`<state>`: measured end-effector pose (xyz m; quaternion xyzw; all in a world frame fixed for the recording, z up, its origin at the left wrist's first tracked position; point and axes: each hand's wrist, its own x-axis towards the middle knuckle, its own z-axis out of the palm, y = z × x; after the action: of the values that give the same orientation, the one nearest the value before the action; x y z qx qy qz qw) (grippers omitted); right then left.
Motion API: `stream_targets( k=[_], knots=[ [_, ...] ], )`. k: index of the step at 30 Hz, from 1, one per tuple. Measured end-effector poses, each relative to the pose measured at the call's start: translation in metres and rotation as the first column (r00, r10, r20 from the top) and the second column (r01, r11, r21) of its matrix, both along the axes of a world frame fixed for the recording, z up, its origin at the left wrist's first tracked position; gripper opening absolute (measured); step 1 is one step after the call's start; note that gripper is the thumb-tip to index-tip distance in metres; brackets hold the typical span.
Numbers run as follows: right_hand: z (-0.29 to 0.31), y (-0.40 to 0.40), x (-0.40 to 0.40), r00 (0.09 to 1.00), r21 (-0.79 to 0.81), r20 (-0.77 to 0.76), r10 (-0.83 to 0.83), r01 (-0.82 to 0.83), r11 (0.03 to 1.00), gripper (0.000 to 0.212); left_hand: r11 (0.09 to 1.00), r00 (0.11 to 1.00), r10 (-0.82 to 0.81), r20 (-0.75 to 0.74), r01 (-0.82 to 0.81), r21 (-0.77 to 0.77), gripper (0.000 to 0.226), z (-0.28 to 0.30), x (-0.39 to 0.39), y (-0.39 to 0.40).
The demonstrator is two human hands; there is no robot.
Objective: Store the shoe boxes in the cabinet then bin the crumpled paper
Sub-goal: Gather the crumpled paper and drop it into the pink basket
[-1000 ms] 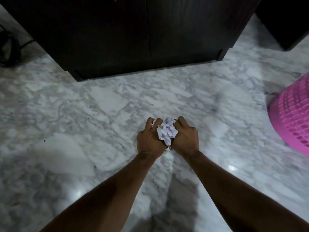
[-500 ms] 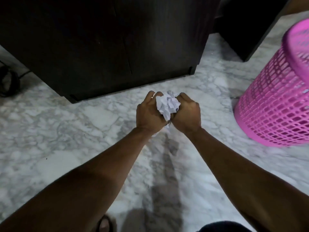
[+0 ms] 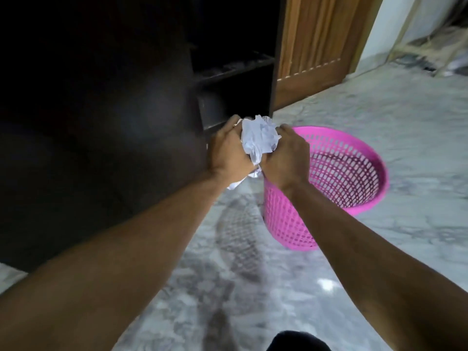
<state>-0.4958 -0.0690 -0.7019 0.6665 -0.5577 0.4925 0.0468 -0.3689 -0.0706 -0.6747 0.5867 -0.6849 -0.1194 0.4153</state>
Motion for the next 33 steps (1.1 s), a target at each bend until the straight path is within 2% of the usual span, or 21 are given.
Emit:
stream_targets(
  k=[2,5,8,10,12,15,17,18,20,22,23,26,27,30,33],
  knots=[
    [0.009,-0.006,-0.029,0.998,0.032,0.035,-0.061,0.060,0.998,0.027,0.989,0.992,-0.106,0.063,0.112,-0.100,0.016,0.011,-0.027,-0.009],
    [0.010,-0.017,-0.066,0.986,0.136,0.050,-0.159,0.151,0.979,0.019,0.945,0.975,-0.217,0.049,0.222,-0.239,0.018,0.003,-0.064,-0.025],
    [-0.004,-0.022,-0.095,0.974,0.223,0.056,-0.219,0.201,0.954,0.014,0.944,0.967,-0.239,0.091,0.253,-0.210,0.022,-0.018,-0.099,-0.047],
    [-0.020,-0.029,-0.110,0.965,0.357,0.133,-0.226,0.166,0.919,0.021,0.961,0.963,-0.249,0.106,0.259,-0.098,0.036,-0.039,-0.114,-0.060],
    [-0.036,-0.035,-0.122,0.962,0.520,0.192,-0.195,0.069,0.851,0.043,0.949,0.945,-0.314,0.095,0.309,0.065,0.052,-0.066,-0.126,-0.072],
    [-0.058,-0.039,-0.143,0.959,0.679,0.225,-0.173,-0.027,0.734,0.075,0.836,0.853,-0.497,0.160,0.421,0.351,0.076,-0.093,-0.135,-0.089],
    [-0.064,-0.035,-0.153,0.973,0.758,0.153,-0.171,-0.004,0.653,0.078,0.761,0.827,-0.534,0.176,0.379,0.526,0.097,-0.097,-0.135,-0.093],
    [-0.067,-0.035,-0.157,0.979,0.775,0.117,-0.166,0.014,0.632,0.080,0.752,0.824,-0.531,0.199,0.349,0.560,0.111,-0.098,-0.133,-0.095],
    [-0.071,-0.035,-0.166,0.981,0.761,0.112,-0.155,0.015,0.648,0.086,0.752,0.787,-0.550,0.278,0.323,0.574,0.132,-0.099,-0.131,-0.097],
    [-0.068,-0.036,-0.168,0.967,0.744,0.141,-0.211,0.037,0.667,0.094,0.749,0.721,-0.578,0.382,0.283,0.600,0.135,-0.098,-0.131,-0.100],
    [-0.065,-0.037,-0.168,0.944,0.734,0.205,-0.257,0.025,0.678,0.094,0.751,0.708,-0.578,0.405,0.268,0.603,0.135,-0.096,-0.131,-0.100],
    [-0.054,-0.039,-0.165,0.778,0.653,0.527,-0.343,-0.112,0.749,0.073,0.789,0.778,-0.511,0.365,0.255,0.560,0.139,-0.086,-0.131,-0.101],
    [-0.050,-0.041,-0.163,0.724,0.625,0.593,-0.352,-0.138,0.768,0.067,0.804,0.799,-0.489,0.350,0.257,0.536,0.139,-0.083,-0.129,-0.101],
    [-0.046,-0.046,-0.155,0.636,0.564,0.690,-0.347,-0.170,0.808,0.054,0.831,0.808,-0.446,0.385,0.213,0.515,0.132,-0.080,-0.119,-0.104],
    [-0.039,-0.047,-0.146,0.616,0.537,0.712,-0.335,-0.172,0.826,0.057,0.844,0.794,-0.435,0.425,0.195,0.500,0.120,-0.079,-0.108,-0.104]
  ],
)
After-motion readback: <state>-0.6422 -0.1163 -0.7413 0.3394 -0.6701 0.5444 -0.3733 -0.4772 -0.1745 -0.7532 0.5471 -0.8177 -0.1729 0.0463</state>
